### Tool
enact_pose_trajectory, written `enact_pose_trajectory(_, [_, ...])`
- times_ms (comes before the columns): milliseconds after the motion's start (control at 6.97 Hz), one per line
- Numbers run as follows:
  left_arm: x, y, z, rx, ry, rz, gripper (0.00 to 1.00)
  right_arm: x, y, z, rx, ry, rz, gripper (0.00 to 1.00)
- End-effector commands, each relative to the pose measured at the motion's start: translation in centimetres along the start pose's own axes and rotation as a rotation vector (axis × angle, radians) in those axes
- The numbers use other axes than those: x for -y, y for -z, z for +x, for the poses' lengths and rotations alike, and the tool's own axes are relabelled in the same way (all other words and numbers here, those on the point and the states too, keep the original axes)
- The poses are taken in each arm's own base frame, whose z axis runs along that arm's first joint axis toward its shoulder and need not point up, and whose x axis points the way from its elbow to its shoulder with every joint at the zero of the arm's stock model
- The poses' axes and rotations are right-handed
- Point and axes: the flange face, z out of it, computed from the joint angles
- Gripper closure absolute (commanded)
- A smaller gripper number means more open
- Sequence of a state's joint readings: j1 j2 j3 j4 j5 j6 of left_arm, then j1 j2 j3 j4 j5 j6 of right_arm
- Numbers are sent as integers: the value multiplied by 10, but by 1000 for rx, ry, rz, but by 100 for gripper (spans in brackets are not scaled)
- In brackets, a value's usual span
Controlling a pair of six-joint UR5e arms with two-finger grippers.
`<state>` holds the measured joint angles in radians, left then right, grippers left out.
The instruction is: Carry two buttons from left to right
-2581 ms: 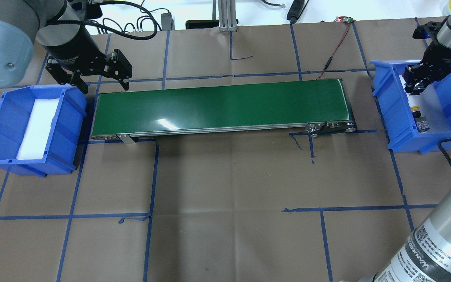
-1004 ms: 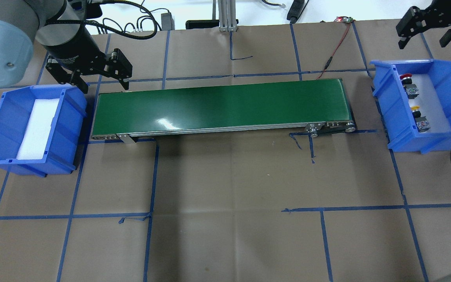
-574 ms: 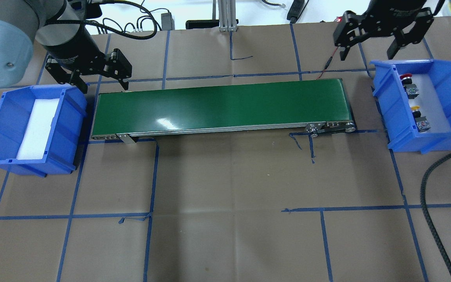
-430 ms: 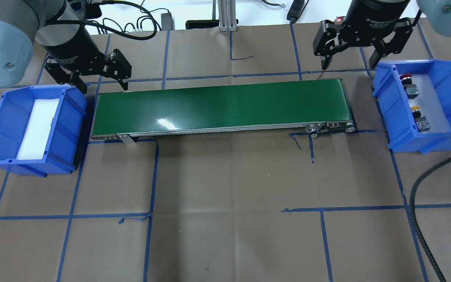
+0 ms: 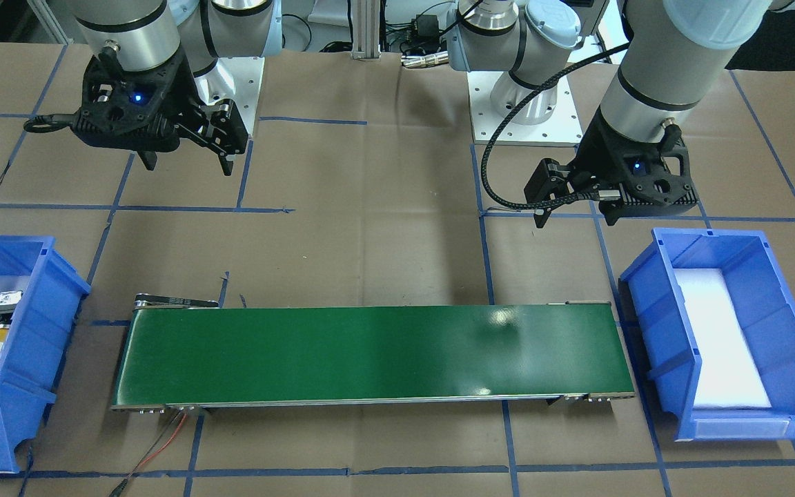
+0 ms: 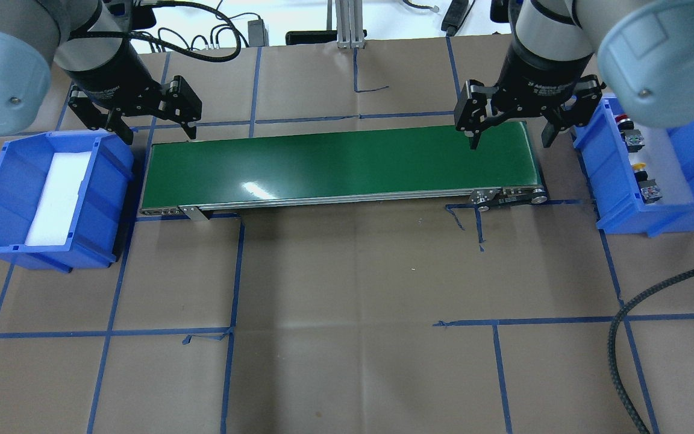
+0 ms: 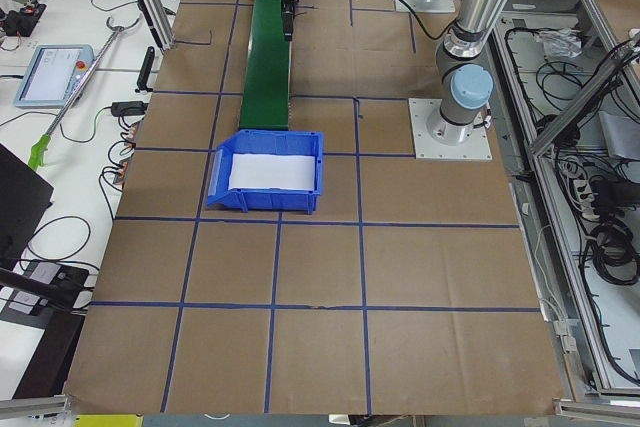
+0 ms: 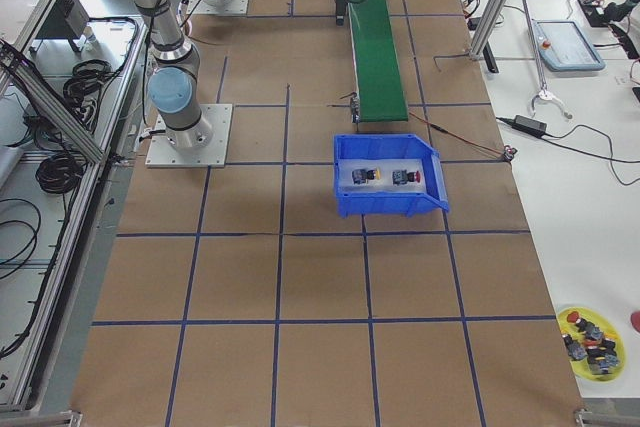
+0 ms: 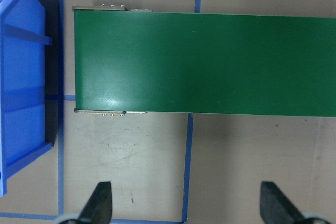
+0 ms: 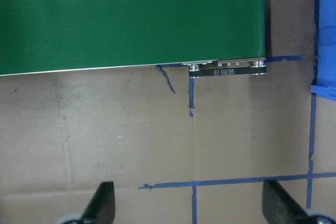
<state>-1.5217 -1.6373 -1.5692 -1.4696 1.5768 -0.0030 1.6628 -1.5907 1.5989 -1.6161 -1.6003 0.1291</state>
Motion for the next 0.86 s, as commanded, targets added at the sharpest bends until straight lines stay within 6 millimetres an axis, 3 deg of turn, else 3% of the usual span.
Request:
enact_pose_trajectory(0, [0, 0, 0, 0, 0, 2, 0, -3, -2, -1, 14, 4, 92, 1])
enact_pose_trajectory(717, [0, 1, 0, -1, 0, 4, 0, -8, -9, 1, 5, 2, 35, 0])
